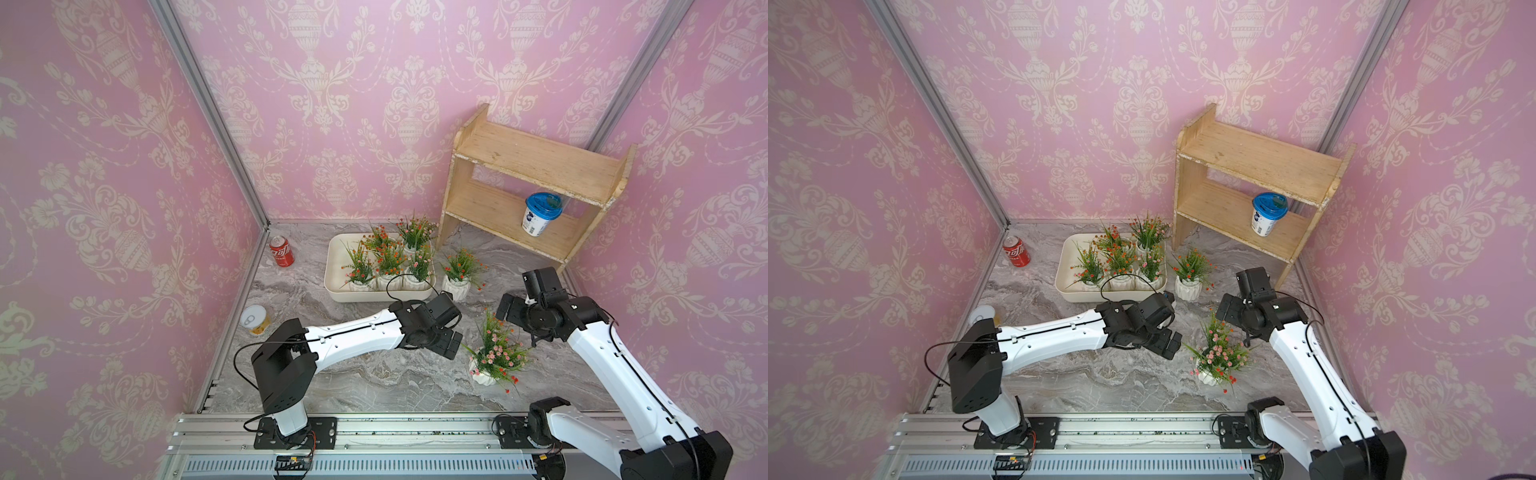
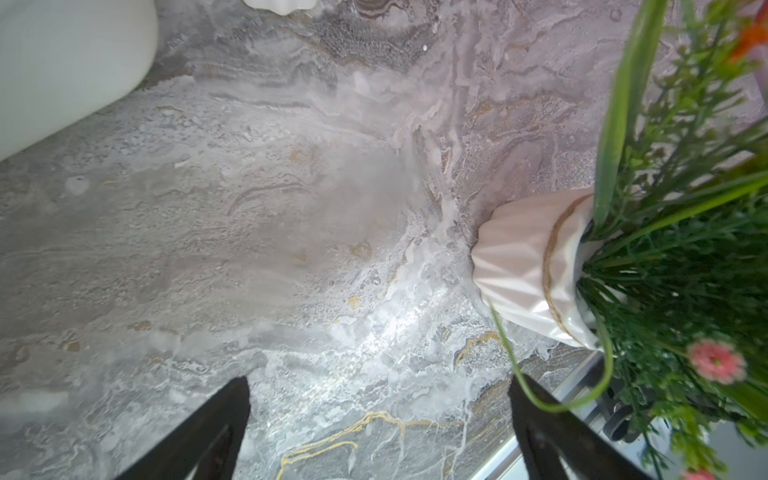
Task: Put the potted gypsophila into the storage box
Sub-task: Pick up the baby's breath potted plant from the center of the board.
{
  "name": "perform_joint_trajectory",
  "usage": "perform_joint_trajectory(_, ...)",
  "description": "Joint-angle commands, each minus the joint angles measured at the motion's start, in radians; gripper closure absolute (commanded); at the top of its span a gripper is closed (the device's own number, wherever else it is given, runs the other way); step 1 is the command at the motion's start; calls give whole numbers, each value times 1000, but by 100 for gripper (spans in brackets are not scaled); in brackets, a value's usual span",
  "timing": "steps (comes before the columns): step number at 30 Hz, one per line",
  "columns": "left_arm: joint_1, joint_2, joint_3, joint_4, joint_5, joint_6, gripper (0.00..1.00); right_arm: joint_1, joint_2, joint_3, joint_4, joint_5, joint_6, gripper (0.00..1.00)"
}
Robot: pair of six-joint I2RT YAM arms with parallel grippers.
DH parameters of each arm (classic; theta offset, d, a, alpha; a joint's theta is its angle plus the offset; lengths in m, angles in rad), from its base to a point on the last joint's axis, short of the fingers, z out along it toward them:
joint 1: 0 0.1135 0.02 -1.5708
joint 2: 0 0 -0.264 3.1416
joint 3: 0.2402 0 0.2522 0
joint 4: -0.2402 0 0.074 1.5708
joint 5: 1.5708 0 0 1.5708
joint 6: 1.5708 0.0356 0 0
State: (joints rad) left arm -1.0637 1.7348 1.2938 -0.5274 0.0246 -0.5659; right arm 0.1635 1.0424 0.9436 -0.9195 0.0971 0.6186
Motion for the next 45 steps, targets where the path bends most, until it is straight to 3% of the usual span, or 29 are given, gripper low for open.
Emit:
perform_joint_trajectory(1,-8,31,44,81,32,-22,1,-27,-26,-13,28,-37,8,0)
perform_joint_trajectory(10,-50,102,102,101,51,-41,1,-91,-46,-56,39,-67,-6,0)
perform_joint_trajectory(30,-87,156,126,119,65,-61,1,-117,-51,-103,62,-87,-14,0)
perform_joint_trajectory(45,-90,207,145,103,36,-69,12,-128,-62,-118,62,-92,-15,0)
